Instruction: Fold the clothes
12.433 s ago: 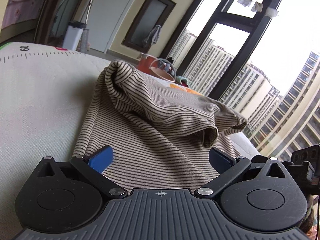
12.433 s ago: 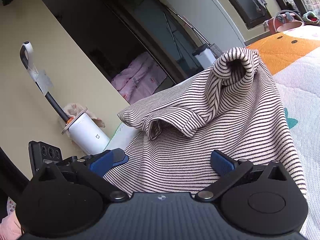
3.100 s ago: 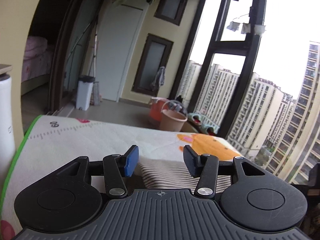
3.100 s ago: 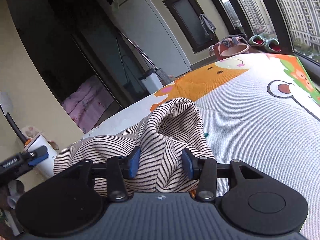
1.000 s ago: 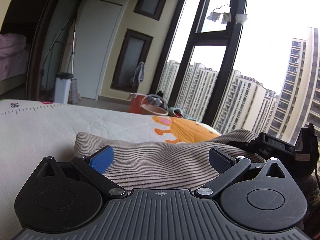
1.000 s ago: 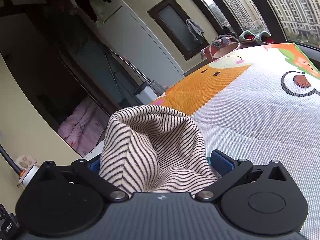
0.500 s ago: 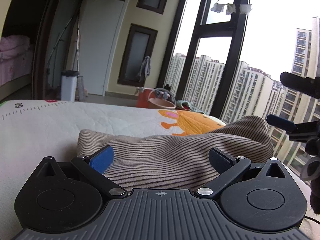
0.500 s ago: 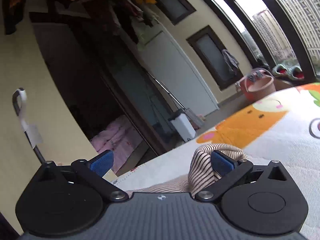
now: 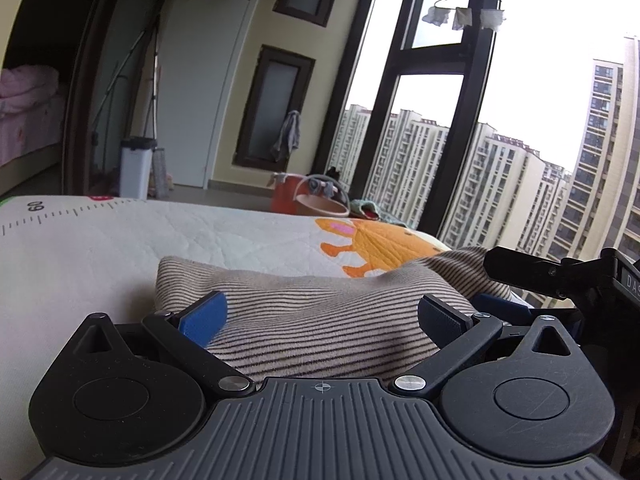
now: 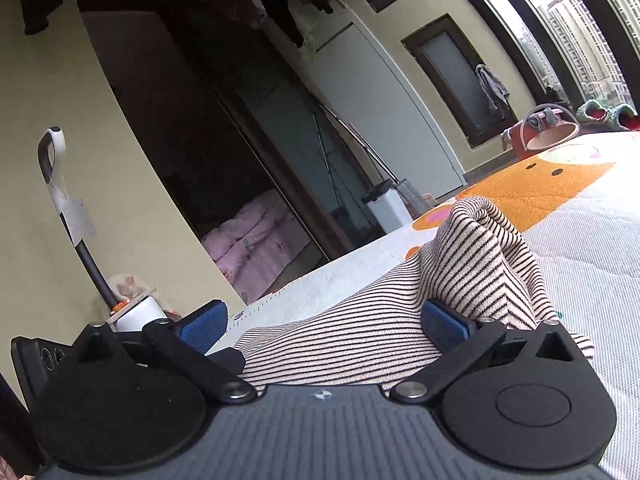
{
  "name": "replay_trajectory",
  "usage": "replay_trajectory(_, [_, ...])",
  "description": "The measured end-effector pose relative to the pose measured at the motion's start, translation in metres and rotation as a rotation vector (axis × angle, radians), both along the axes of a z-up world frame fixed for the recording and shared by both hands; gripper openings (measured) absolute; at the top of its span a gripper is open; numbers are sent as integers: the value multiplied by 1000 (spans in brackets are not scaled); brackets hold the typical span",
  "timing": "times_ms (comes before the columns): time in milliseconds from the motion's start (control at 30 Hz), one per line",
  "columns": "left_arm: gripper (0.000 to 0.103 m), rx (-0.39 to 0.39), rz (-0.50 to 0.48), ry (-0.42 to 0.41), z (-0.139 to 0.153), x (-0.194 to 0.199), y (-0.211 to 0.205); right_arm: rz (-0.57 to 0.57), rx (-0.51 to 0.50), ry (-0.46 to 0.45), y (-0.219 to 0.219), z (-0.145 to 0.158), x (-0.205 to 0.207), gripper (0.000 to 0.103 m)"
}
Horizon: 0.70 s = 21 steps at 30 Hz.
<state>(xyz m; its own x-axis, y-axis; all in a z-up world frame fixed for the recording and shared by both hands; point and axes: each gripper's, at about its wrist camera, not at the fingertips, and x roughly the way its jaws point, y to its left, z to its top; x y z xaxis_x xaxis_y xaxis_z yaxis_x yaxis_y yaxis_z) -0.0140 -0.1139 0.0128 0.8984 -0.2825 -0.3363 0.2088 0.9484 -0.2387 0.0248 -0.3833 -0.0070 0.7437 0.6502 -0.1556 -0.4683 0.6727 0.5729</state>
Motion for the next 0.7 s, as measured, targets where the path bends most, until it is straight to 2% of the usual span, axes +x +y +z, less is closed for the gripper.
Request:
replay_trajectory(133, [103,4,2,1,0,0,-1,0,2,-1,-2,1,1,103])
replay_trajectory(300, [103,3,3,1,0,0,-2,-14,-46,-8,8,5,3,103])
replay_trajectory(500, [103,-3,3,2,0,0,0,-21,-38,-16,10,4,1,103])
replay_trajectory(600, [103,-5,3,3,0,0,1,-46,-110,-21,21,8,-2,103])
replay_trajectory(700, [103,-17,35,24,0,2,3,-89,-258,-40,45,15,-7,103])
